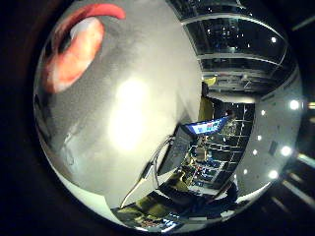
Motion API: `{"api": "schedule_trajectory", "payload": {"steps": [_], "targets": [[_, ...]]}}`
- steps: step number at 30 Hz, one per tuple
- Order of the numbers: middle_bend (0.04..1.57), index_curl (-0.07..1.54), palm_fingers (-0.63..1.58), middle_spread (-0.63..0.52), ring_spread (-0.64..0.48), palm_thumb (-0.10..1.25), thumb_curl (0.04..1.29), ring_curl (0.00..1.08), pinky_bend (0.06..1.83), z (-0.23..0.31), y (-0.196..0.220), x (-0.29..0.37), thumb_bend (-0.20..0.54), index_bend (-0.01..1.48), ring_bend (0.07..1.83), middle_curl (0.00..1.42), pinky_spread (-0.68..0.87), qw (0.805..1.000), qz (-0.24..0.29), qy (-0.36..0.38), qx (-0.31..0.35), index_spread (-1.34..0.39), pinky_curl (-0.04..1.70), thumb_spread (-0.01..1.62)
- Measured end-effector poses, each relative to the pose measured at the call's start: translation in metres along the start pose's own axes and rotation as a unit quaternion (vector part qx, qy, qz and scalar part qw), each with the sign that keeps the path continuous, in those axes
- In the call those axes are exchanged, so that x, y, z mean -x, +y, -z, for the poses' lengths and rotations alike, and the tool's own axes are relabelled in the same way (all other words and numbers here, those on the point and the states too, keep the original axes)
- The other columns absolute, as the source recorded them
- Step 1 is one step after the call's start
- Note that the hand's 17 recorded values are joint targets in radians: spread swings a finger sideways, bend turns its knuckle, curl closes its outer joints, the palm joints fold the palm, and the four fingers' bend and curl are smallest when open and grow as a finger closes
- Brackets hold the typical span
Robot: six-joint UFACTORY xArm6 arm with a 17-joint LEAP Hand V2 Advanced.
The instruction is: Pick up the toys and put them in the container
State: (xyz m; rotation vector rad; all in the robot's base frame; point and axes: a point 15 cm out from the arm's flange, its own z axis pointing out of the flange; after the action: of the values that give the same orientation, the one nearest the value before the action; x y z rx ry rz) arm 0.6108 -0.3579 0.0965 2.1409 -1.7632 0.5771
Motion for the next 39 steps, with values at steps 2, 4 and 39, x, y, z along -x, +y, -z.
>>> {"api": "schedule_trajectory", "payload": {"steps": [2, 4, 39], "targets": [[0.23, 0.51, 0.38, -0.01, 0.16, 0.73, 0.35, 0.12, 0.22, 0.001, 0.002, -0.006, -0.023, 0.86, 0.17, 0.28, 0.48, 1.0, -0.005, 0.006, 0.001, -0.43, 0.23, 0.95], [0.25, 0.5, 0.41, -0.02, 0.15, 0.74, 0.35, 0.12, 0.21, 0.006, 0.005, -0.017, -0.023, 0.86, 0.16, 0.29, 0.48, 1.0, -0.013, 0.011, -0.004, -0.43, 0.23, 0.95], [0.18, 0.38, 0.3, 0.11, 0.2, 0.6, 0.33, 0.16, 0.43, -0.023, 0.019, -0.006, -0.021, 0.39, 0.17, 0.27, 0.54, 1.0, -0.007, 0.009, 0.021, -0.46, 0.25, 0.94]]}}
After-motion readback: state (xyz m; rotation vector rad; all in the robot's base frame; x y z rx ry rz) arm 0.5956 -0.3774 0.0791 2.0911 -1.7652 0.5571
